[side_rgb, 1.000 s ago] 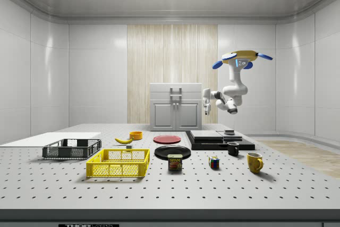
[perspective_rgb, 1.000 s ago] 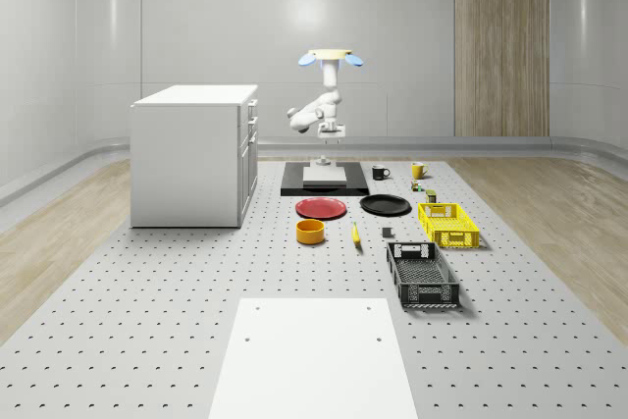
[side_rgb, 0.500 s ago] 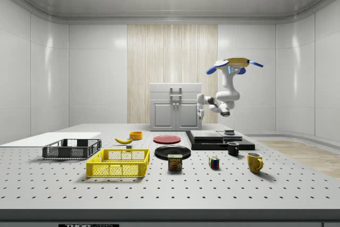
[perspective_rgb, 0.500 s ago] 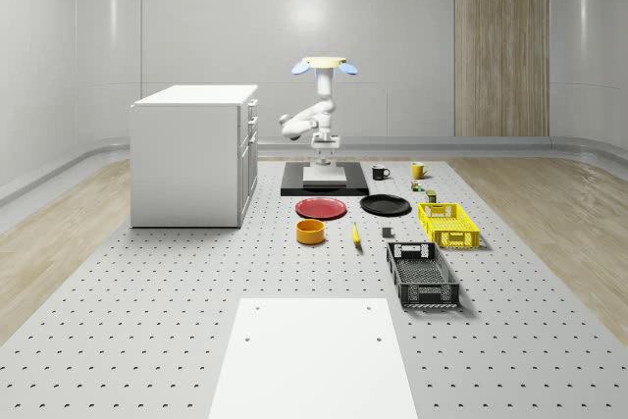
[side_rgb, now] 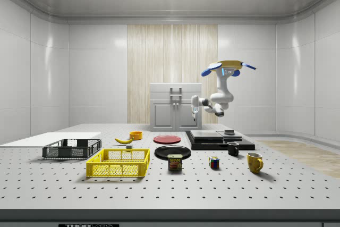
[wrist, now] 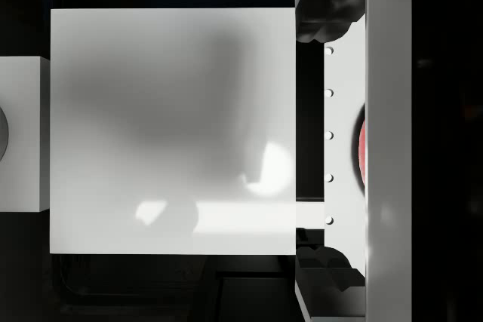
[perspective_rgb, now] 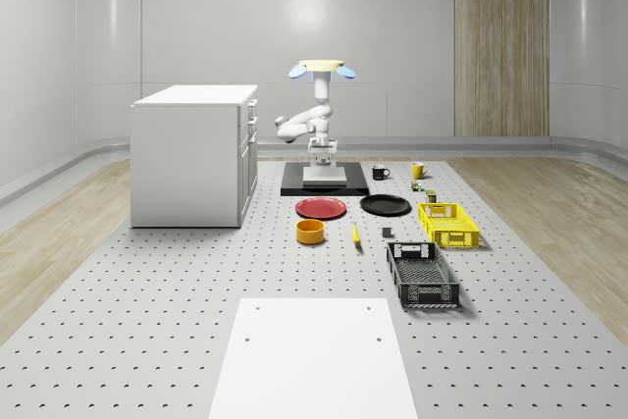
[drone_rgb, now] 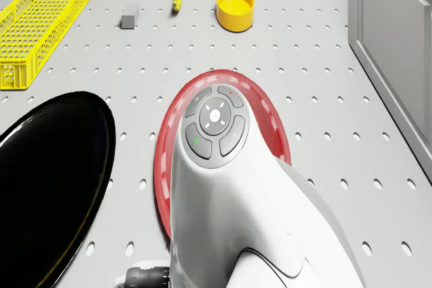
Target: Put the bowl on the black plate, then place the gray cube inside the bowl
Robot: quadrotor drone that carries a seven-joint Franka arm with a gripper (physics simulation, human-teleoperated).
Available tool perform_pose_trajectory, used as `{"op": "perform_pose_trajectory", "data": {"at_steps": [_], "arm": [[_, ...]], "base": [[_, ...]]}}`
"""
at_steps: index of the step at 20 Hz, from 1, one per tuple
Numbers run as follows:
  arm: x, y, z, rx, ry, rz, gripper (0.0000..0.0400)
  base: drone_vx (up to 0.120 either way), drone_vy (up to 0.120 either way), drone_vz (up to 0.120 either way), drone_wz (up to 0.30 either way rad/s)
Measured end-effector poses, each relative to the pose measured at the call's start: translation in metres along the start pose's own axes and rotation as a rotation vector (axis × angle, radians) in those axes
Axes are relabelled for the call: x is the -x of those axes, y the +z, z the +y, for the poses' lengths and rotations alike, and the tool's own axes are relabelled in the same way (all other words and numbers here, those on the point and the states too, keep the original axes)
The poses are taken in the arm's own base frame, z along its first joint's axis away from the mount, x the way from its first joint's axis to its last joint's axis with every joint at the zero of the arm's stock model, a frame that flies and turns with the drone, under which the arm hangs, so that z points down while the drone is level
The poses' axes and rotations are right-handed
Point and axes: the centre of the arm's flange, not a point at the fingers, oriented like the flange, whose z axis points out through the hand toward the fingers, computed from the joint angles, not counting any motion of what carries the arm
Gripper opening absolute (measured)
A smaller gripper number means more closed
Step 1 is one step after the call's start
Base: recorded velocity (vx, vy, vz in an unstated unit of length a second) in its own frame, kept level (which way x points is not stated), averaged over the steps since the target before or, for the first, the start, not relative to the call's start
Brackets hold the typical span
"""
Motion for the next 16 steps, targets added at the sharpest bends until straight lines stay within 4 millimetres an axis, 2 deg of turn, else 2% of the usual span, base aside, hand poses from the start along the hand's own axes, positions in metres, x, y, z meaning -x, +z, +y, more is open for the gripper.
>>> {"op": "perform_pose_trajectory", "data": {"at_steps": [11,16], "arm": [[0.0000,0.0000,0.0000,0.001,0.000,0.001,0.0400],[0.0000,0.0000,0.0000,0.001,0.000,0.001,0.0400]], "base": [[0.120,0.000,-0.120,0.000],[0.120,0.000,-0.008,0.000]]}}
